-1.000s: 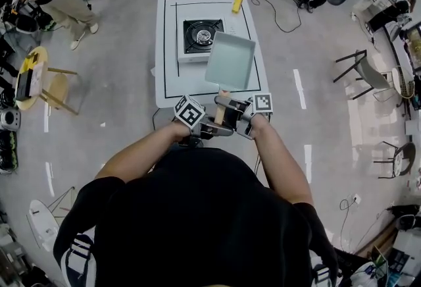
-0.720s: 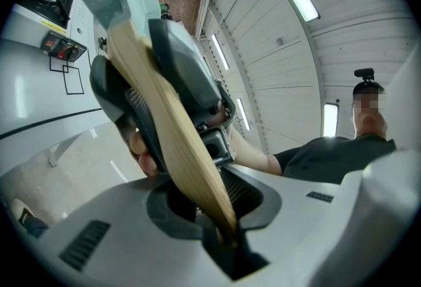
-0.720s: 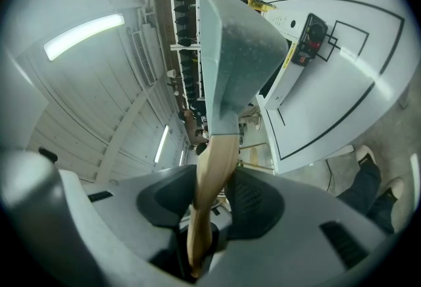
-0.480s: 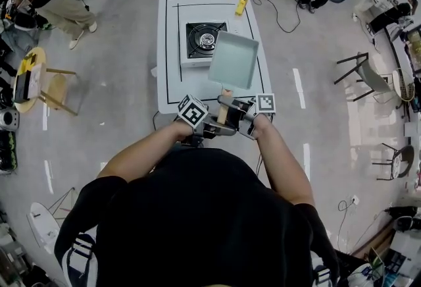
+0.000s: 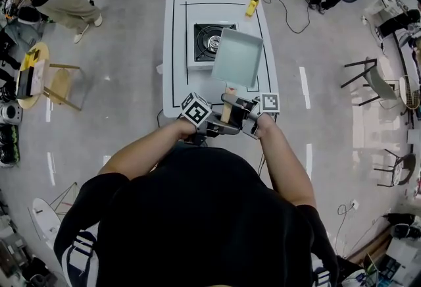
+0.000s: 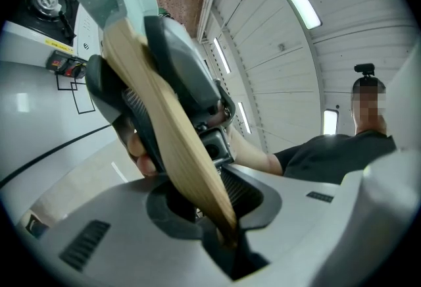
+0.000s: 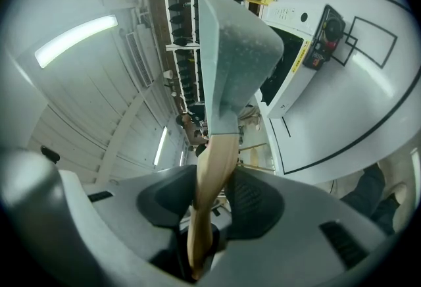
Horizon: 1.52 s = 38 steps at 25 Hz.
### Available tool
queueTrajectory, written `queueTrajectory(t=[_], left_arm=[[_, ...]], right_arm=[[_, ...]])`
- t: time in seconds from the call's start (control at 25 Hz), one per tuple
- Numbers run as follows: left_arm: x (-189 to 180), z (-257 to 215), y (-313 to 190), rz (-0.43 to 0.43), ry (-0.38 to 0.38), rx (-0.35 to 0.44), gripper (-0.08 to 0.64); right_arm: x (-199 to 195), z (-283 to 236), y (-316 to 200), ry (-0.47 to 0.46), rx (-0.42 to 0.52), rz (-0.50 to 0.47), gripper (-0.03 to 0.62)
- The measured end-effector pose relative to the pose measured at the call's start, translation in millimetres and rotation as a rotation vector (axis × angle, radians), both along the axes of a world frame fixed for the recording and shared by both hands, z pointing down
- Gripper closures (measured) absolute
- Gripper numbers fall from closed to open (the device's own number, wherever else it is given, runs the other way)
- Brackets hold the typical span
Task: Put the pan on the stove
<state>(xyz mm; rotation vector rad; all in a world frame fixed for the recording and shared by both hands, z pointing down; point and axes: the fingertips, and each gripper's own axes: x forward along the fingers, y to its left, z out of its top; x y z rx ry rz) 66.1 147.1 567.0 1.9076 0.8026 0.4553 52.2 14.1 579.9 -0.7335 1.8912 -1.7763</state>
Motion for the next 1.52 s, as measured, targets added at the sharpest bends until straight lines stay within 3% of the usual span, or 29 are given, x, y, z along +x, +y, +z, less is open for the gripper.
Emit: queueTrajectory(t=[0.76, 1.52], left_arm=[[37.0, -0.5, -62.3, 0.012, 0.059, -0.004, 0.471], [44.9, -8.6, -136.6, 0.008, 0.065, 0.026, 0.471]], right_arm=[[36.0, 1.3, -64.0, 0.036, 0.001, -0.023, 0.459], [42.7, -11.9, -138.0, 0.030, 0.013, -0.022, 0.460]])
